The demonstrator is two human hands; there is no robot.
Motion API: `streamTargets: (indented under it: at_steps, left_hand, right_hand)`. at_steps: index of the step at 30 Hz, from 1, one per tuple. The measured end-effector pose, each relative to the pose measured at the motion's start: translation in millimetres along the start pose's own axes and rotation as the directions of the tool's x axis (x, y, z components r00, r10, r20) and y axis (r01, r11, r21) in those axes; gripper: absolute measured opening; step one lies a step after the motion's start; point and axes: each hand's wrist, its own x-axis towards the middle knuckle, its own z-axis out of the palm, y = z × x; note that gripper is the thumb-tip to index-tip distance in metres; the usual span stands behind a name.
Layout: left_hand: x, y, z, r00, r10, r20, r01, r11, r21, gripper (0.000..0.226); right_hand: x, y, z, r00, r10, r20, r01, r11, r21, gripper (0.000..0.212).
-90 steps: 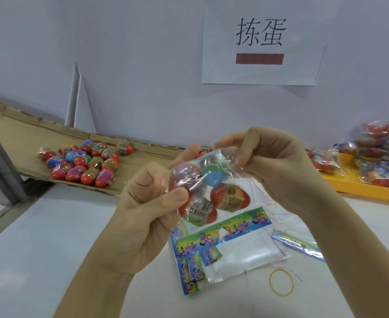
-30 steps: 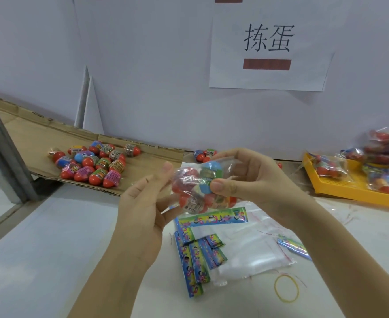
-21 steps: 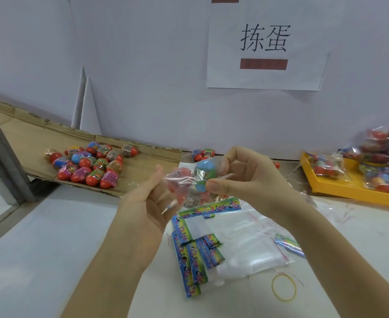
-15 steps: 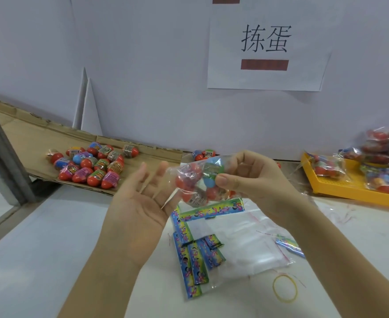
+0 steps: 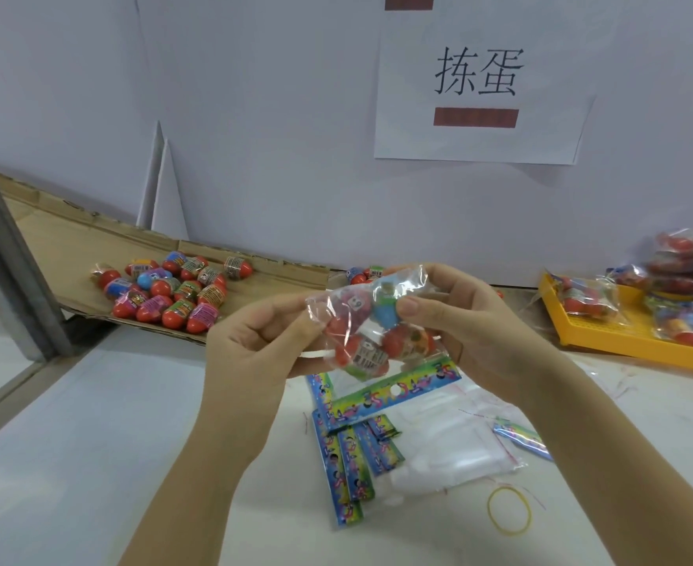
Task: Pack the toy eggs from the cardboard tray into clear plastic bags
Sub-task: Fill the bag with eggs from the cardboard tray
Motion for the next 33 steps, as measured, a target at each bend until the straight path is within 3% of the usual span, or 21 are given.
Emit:
streamTargets:
  at_steps: [4,8,10,12,15,20,22,24,26,28,30,31,32,33]
  left_hand:
    - [-0.9,-0.6,1.1,0.999,0.026,-0.035,-0.025,0.999,0.022,0.009]
    - [2.8,0.7,-4.1,0.993,-0.01,-0.118,0.001,0.997,-0.08,0.014]
    - [3.6,2.2,-2.3,0.991,-0.114,-0.071,0.102,0.983,-0.15,0.02]
    - [2.2,-0.8,2.1,0.978,-0.21,0.003,0.21,0.974,-0.088,0.045]
    - [-2.1,-7.4,9.4,0.974,-0.224,0.034,0.224,0.975,-0.003,0.033]
    - [-1.2,-9.4,9.9,0.966,-0.25,0.07,0.259,0.947,-0.191,0.039]
    - [-0.7,-9.3,8.9,0.972,-0.229,0.056,0.235,0.942,-0.238,0.056]
    - [-1.1,-10.7,8.1,0.991,-0.13,-0.013,0.124,0.967,-0.223,0.047]
    - [-3.9,-11.2,9.8,0.99,0.08,-0.113,-0.079,0.997,0.02,0.036]
    - [-7.2,-15.6,9.5,0.925,0.362,-0.112,-0.299,0.879,0.372,0.045]
    - [-8.7,-22.3,6.7,0.774,0.624,0.111,-0.534,0.548,0.644,0.044]
    - [-9.0,-27.1,4.6,0.674,0.691,0.262,-0.637,0.363,0.68,0.036]
    - [-9.1,-30.4,3.7,0.608,0.707,0.361,-0.697,0.258,0.669,0.029]
    - [-8.9,-31.0,4.8,0.587,0.706,0.396,-0.721,0.233,0.653,0.028]
  right_hand:
    - [-0.2,0.0,-1.6,1.0,-0.015,0.015,0.016,0.999,-0.029,0.024]
    - [0.4,0.5,-3.9,0.999,-0.035,-0.014,0.034,0.999,-0.041,0.022]
    - [0.5,0.4,-4.4,0.999,-0.047,-0.017,0.046,0.998,-0.042,0.024]
    - [1.2,1.2,-3.0,0.998,-0.059,-0.017,0.059,0.998,-0.034,0.029]
    - [2.5,3.2,2.2,0.997,-0.076,-0.016,0.075,0.996,-0.052,0.038]
    - [5.6,9.3,0.6,0.994,-0.107,-0.034,0.108,0.994,0.029,0.038]
    - [7.5,10.0,-2.3,0.994,-0.102,-0.039,0.106,0.989,0.106,0.032]
    - [6.3,11.4,-7.1,0.989,-0.082,-0.127,0.099,0.985,0.138,0.029]
    - [3.6,10.4,-11.6,0.969,-0.03,-0.244,0.032,0.999,0.005,0.035]
    - [8.3,6.5,-4.7,0.981,0.049,-0.187,-0.082,0.981,-0.173,0.059]
    - [4.4,0.6,8.9,0.983,0.18,0.019,-0.168,0.948,-0.271,0.111]
    - [5.5,0.2,14.6,0.975,0.214,0.061,-0.192,0.949,-0.251,0.12]
    - [9.5,-0.2,19.8,0.98,0.184,0.075,-0.166,0.966,-0.198,0.101]
    - [8.6,0.3,22.2,0.989,0.118,0.085,-0.109,0.988,-0.111,0.065]
